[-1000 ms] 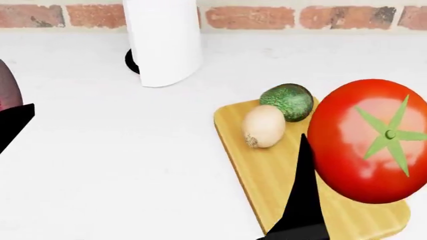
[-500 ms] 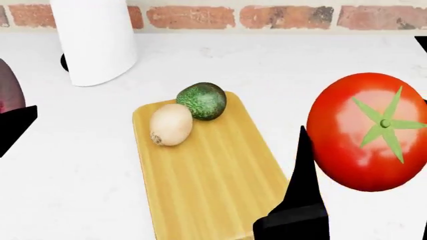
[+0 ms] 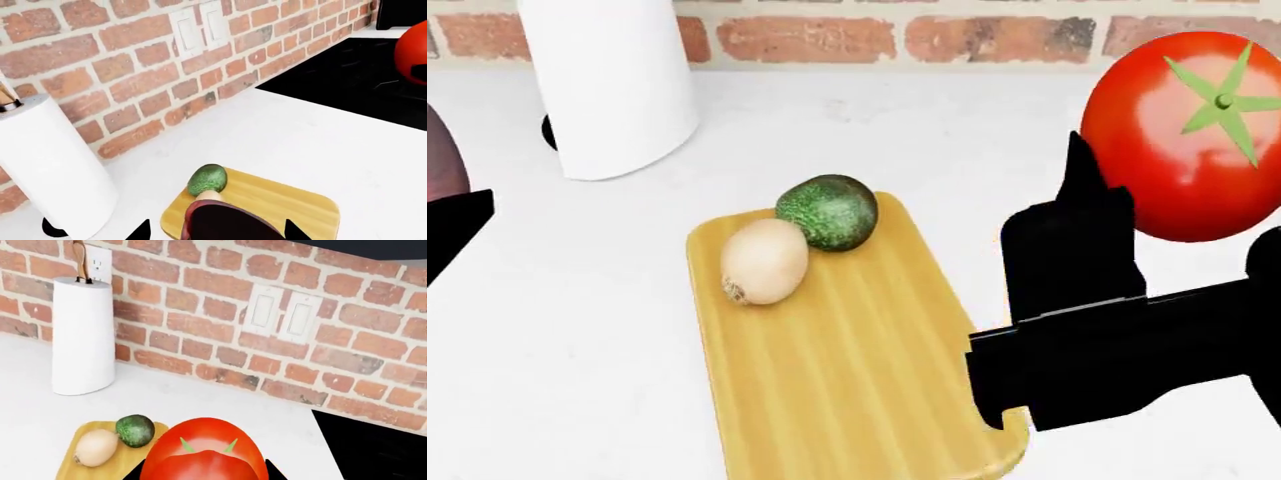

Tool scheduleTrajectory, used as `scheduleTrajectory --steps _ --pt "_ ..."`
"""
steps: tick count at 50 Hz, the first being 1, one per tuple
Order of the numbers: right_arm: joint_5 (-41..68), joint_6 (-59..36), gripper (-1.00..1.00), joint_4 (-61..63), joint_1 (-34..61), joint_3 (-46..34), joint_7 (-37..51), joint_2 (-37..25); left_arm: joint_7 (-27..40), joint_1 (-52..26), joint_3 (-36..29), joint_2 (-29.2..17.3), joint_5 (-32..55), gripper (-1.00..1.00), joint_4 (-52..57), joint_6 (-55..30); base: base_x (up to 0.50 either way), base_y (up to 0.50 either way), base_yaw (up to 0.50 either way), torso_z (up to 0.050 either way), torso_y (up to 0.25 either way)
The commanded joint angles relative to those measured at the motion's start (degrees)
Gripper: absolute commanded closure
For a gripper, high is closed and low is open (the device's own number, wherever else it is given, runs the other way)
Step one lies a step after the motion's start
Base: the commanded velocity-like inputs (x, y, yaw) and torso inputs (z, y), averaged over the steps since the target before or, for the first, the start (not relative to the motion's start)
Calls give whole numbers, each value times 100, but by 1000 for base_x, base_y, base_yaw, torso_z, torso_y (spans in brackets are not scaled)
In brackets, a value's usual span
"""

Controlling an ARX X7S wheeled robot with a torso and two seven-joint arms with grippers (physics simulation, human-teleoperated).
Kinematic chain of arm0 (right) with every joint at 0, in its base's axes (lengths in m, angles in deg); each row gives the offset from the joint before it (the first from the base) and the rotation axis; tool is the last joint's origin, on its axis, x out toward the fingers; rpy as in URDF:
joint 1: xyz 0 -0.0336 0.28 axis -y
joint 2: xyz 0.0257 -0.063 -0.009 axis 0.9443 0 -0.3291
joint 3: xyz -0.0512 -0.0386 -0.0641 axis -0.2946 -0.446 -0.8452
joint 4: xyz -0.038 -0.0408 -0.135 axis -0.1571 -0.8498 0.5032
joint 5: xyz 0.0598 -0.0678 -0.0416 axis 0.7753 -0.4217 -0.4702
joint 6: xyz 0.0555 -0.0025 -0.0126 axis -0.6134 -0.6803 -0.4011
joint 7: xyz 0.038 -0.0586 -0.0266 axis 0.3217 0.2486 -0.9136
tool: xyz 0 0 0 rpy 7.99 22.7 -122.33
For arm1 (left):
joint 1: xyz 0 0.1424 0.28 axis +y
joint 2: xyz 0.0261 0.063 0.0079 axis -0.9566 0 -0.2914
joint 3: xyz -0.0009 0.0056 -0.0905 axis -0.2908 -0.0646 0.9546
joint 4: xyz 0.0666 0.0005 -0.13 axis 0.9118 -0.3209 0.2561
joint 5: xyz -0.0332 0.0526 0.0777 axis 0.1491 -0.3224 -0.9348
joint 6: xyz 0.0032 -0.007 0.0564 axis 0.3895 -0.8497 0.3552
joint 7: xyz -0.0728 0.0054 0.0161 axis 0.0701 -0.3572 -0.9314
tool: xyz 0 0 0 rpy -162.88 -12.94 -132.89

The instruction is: Place the avocado, onion, tomato and bell pepper on the cutting board.

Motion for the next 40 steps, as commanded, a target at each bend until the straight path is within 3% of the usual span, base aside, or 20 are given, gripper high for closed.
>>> scheduleTrajectory --steps 1,10,16,22,40 --pt "-206 -517 100 -525 115 124 -448 66 48 -147 205 146 58 100 -172 -61 473 -96 0 0 0" --pt "-273 -478 100 -388 -40 99 -482 37 11 -92 213 149 -17 100 -175 -65 498 -103 0 0 1" --pt "-175 -549 100 -394 -240 -52 -594 122 -34 -15 220 104 -84 100 -157 -56 0 0 0 0 3" --pt "-311 -664 100 -786 -624 -126 -1242 284 -36 43 218 87 -113 100 -132 -40 0 0 0 0 1" --pt "-1042 -1875 100 -2779 -775 -561 -2702 1491 -32 77 225 104 -153 100 -126 -76 0 0 0 0 0"
